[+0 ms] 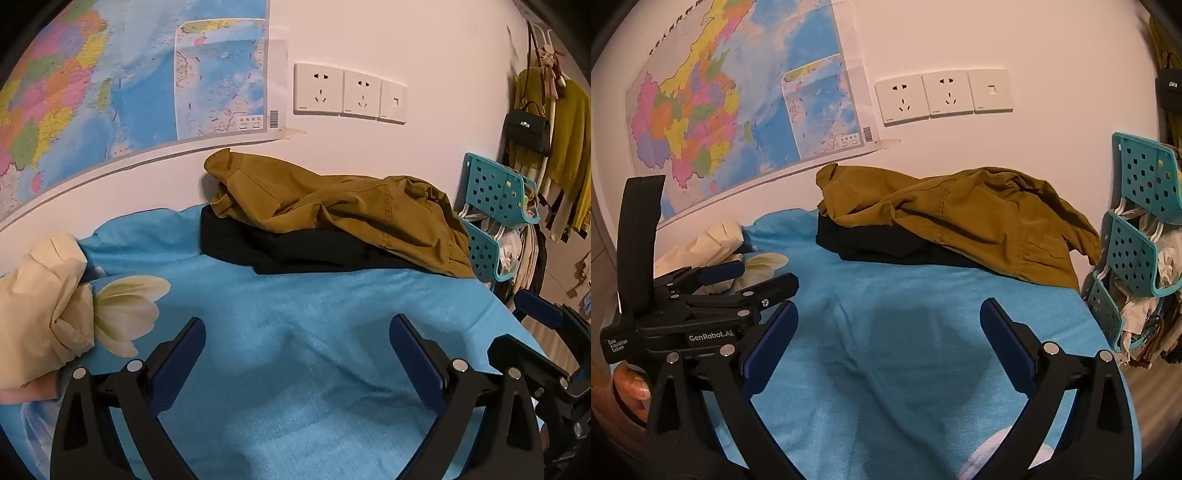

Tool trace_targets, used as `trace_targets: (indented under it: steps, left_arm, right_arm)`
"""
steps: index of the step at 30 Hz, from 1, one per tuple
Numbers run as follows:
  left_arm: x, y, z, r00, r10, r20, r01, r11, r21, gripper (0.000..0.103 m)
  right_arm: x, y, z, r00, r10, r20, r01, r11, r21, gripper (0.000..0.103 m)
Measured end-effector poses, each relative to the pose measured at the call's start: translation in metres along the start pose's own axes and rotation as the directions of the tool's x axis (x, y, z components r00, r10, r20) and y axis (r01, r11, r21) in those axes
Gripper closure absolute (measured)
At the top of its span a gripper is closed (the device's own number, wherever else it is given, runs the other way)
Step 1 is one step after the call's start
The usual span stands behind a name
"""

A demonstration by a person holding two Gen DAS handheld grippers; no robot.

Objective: Fold large clothes

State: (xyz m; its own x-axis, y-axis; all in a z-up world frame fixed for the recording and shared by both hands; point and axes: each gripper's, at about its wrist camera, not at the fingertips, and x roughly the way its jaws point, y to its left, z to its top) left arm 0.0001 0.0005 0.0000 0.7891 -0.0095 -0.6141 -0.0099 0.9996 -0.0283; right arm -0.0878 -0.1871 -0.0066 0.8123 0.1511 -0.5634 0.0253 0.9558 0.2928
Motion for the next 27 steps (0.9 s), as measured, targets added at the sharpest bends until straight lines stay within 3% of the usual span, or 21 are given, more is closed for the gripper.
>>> trace_targets:
  steps: [27]
  left_arm:
    - [-0.0016,0.0013,0.0045,1.0,0.005,0.018,-0.005,1.0,-0.007,0.007]
  right_arm:
    - [-0.001,0.0,0.0011,1.0,0.0,0.011,0.0,1.0,-0.004,0.006]
